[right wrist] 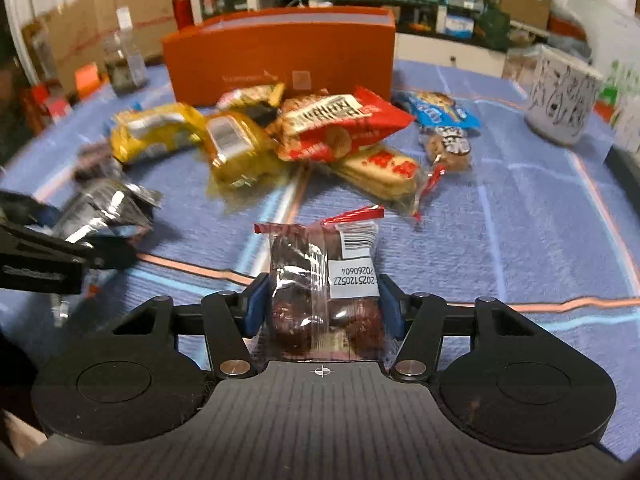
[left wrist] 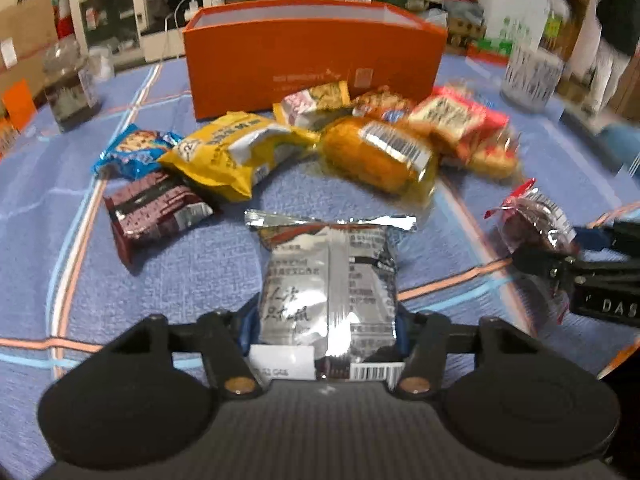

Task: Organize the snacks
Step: 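Carry the silver packet and sweets bag over the orange box, then open both tools to drop the silver packet and sweets bag into the box, then move both tools back to the snack pile, then grasp the orange-wrapped cake with the left tool while the right tool grasps the red biscuit packet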

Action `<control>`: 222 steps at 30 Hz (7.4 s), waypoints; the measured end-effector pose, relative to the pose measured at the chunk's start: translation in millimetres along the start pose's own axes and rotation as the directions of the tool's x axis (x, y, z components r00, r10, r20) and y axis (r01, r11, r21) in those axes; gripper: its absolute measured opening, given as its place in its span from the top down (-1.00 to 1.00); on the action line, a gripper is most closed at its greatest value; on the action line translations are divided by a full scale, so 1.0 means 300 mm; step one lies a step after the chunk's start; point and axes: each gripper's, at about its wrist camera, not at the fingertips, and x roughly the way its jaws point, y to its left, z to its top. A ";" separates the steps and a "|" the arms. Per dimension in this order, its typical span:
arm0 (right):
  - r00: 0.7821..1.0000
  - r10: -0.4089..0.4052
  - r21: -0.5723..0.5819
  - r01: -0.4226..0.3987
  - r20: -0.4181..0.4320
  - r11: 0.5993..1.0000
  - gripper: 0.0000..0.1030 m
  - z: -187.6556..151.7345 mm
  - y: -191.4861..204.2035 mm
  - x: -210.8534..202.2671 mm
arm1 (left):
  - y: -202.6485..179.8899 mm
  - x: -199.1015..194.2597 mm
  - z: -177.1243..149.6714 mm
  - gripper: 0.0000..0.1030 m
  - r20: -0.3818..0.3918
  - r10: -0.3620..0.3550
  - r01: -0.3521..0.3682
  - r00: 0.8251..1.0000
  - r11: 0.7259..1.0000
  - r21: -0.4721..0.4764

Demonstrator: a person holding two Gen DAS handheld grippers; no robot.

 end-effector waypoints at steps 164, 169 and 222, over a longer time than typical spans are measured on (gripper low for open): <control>0.969 0.241 -0.054 -0.239 0.045 0.970 -0.85 0.258 0.043 0.288 | 0.292 -0.025 0.131 -0.51 0.112 0.106 -0.065 0.988 0.945 -0.321; 0.882 0.468 0.002 -0.469 -0.053 0.883 -0.87 0.200 0.062 0.208 | 0.297 -0.020 0.129 -0.56 0.106 0.117 -0.076 0.988 0.942 -0.327; 0.988 0.146 -0.212 -0.154 -0.051 0.965 -0.30 0.087 0.156 0.171 | 0.105 0.050 0.025 -0.27 0.023 0.178 -0.174 0.984 0.976 -0.129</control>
